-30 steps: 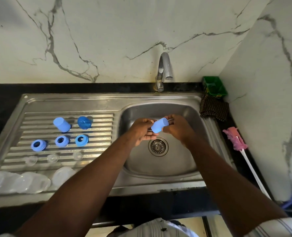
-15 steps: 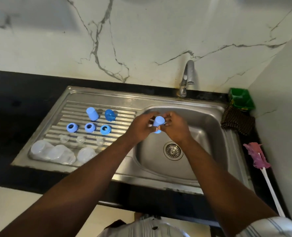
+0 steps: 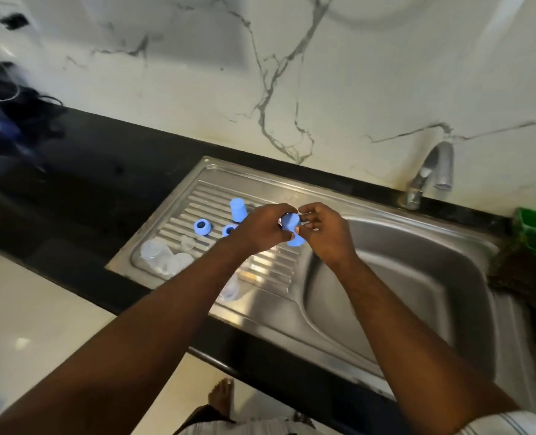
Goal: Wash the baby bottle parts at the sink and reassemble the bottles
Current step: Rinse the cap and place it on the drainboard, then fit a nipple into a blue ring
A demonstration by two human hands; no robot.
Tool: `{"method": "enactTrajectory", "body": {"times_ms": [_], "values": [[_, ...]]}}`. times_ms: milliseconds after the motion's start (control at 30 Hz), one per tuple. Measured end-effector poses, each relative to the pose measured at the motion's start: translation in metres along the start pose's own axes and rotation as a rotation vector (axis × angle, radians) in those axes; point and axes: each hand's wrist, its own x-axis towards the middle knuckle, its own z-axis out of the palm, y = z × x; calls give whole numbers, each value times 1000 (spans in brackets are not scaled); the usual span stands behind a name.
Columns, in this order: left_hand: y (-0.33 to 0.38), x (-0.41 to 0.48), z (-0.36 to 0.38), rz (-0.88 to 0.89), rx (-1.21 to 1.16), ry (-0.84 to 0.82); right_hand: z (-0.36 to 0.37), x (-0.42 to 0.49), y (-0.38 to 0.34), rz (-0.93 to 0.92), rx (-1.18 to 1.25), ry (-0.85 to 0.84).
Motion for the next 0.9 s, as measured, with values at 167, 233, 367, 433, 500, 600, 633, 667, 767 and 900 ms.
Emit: {"method": "enactTrajectory", "body": {"times_ms": [167, 233, 367, 433, 500, 600, 633, 667, 767, 900], "values": [[-48, 6, -69, 8, 130, -18, 55, 30, -22, -16, -62, 37], [-75, 10, -100, 1, 164, -19, 78, 39, -30, 7, -93, 67], [-138, 27, -151, -32, 206, -18, 116, 56, -42, 37, -121, 101], [-163, 36, -161, -45, 224, -3, 126, 61, -46, 32, -149, 150], [-187, 45, -165, -78, 243, -21, 137, 67, -49, 40, -219, 182], [-211, 55, -160, -98, 224, -65, 142, 68, -47, 107, -251, 197], [-219, 60, -158, -94, 211, -83, 145, 69, -45, 130, -252, 208], [-224, 63, -157, -91, 213, -91, 145, 68, -45, 143, -250, 214], [-234, 65, -148, -118, 219, -129, 144, 65, -40, 189, -239, 243], [-245, 64, -142, -129, 204, -172, 142, 63, -32, 240, -193, 262]]}}
